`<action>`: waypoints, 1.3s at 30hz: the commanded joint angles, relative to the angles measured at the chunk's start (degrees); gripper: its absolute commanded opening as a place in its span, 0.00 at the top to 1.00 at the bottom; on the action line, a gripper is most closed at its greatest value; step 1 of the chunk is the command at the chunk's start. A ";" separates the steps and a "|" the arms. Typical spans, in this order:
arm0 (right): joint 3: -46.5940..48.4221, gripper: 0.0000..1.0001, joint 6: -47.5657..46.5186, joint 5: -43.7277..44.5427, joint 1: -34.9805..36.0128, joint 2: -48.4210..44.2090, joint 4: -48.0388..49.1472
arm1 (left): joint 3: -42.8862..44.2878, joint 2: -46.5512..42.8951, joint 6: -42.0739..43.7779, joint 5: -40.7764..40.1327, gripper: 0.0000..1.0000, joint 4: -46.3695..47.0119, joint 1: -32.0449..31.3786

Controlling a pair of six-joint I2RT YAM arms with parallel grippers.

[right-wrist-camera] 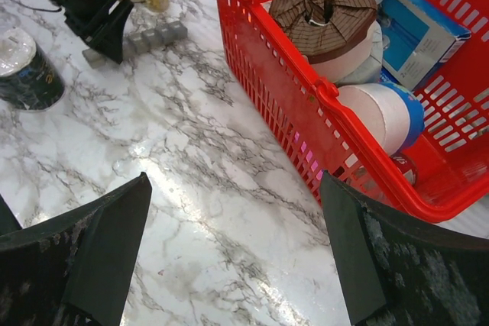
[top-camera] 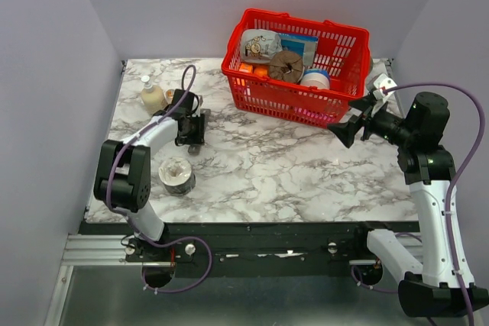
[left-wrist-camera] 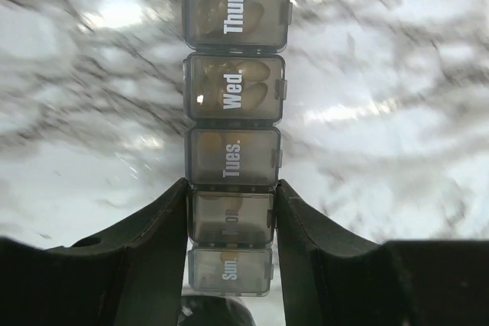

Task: Sort the pills into containers

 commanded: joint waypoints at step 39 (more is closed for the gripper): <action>-24.75 0.00 -83.50 -9.39 4.74 0.27 -29.09 | -8.42 -3.29 35.70 5.26 0.31 7.07 -44.08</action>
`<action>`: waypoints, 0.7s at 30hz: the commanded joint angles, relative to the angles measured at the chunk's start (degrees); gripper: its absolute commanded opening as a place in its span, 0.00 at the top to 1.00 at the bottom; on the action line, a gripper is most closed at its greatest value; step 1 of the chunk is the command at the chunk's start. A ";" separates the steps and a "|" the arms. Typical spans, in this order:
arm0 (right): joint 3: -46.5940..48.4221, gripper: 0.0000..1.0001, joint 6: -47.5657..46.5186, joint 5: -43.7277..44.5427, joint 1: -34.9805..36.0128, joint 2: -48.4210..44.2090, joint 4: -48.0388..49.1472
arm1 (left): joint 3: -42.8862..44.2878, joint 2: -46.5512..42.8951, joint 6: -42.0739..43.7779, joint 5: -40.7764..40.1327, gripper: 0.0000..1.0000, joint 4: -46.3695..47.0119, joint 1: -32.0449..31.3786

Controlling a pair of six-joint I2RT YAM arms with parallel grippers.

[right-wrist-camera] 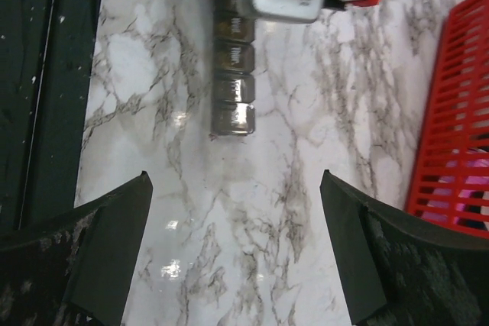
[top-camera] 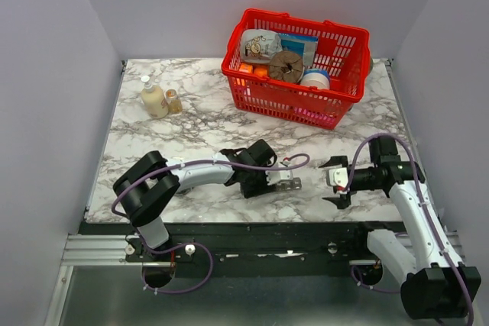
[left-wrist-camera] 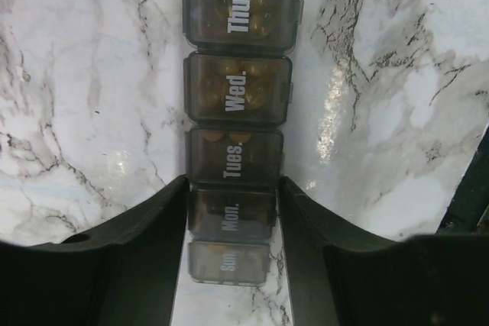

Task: Sort the pills into containers

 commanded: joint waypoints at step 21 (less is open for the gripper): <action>-2.16 0.09 34.14 13.71 29.43 17.82 34.20 | -11.86 -11.01 5.14 2.49 0.18 10.47 1.79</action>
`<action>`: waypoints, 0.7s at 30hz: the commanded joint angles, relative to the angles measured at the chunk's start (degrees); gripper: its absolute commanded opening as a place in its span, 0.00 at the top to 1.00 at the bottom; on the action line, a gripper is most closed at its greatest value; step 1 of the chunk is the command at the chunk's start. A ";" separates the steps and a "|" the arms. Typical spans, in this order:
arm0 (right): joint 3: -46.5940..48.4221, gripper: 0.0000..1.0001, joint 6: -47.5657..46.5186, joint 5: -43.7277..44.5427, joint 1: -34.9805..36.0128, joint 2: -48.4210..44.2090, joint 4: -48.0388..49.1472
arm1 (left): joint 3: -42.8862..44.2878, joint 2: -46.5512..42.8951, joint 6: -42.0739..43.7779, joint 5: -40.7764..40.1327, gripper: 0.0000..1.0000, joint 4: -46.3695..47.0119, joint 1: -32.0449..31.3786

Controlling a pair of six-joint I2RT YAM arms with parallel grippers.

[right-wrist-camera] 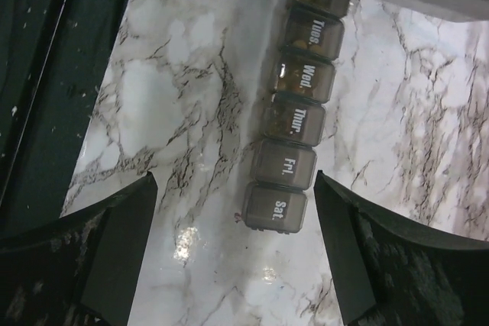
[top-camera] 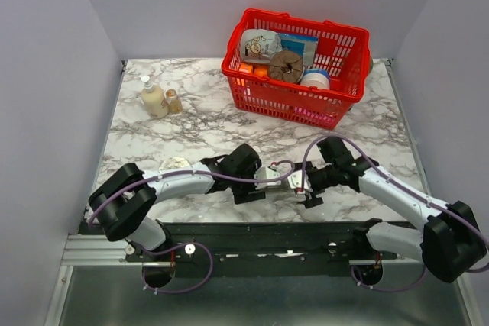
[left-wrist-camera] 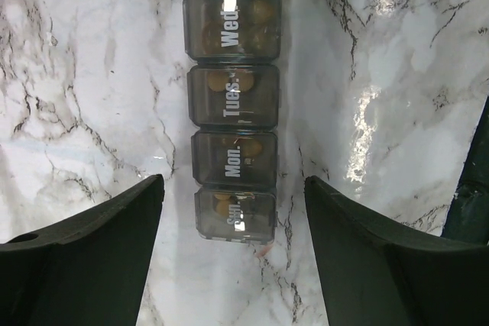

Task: Sort the pills into containers

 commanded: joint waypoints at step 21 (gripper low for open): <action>3.27 0.15 14.53 6.47 1.76 10.70 11.46 | -3.38 -6.34 -1.29 2.04 0.18 6.29 1.20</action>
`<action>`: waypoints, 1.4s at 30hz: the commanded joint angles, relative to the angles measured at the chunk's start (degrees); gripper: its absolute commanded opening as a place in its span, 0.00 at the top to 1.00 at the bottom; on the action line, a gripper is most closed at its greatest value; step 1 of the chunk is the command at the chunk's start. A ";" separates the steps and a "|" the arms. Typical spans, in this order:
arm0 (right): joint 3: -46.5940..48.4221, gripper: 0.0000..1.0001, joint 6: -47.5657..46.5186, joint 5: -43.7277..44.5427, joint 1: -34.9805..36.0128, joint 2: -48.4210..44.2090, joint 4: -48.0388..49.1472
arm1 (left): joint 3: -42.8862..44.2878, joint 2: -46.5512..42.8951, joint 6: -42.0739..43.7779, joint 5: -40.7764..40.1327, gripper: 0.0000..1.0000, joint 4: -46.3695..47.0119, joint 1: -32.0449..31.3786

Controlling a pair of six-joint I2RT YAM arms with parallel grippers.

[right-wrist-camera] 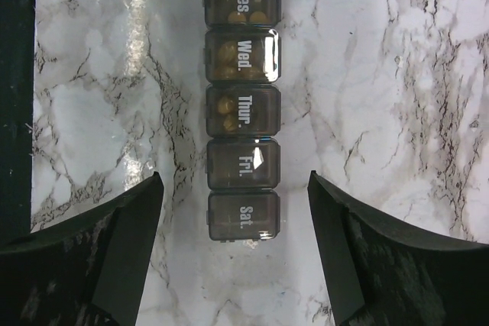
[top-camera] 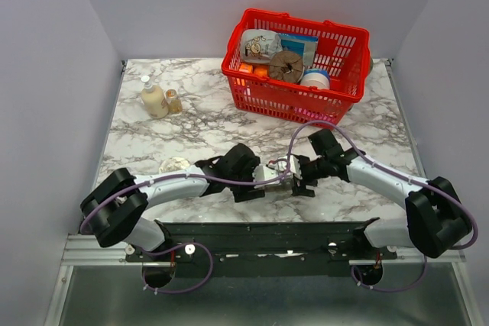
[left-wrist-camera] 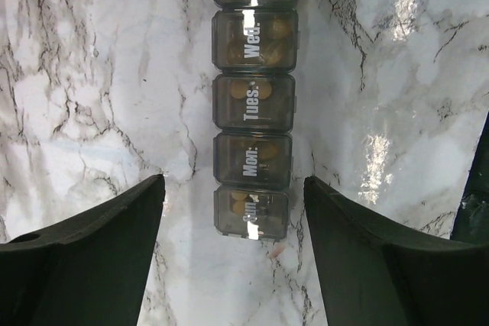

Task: Sort the pills into containers

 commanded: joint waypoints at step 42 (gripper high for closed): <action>-1.24 0.42 -4.02 9.00 6.54 4.23 5.99 | -8.45 1.08 -68.50 20.39 0.68 20.42 14.80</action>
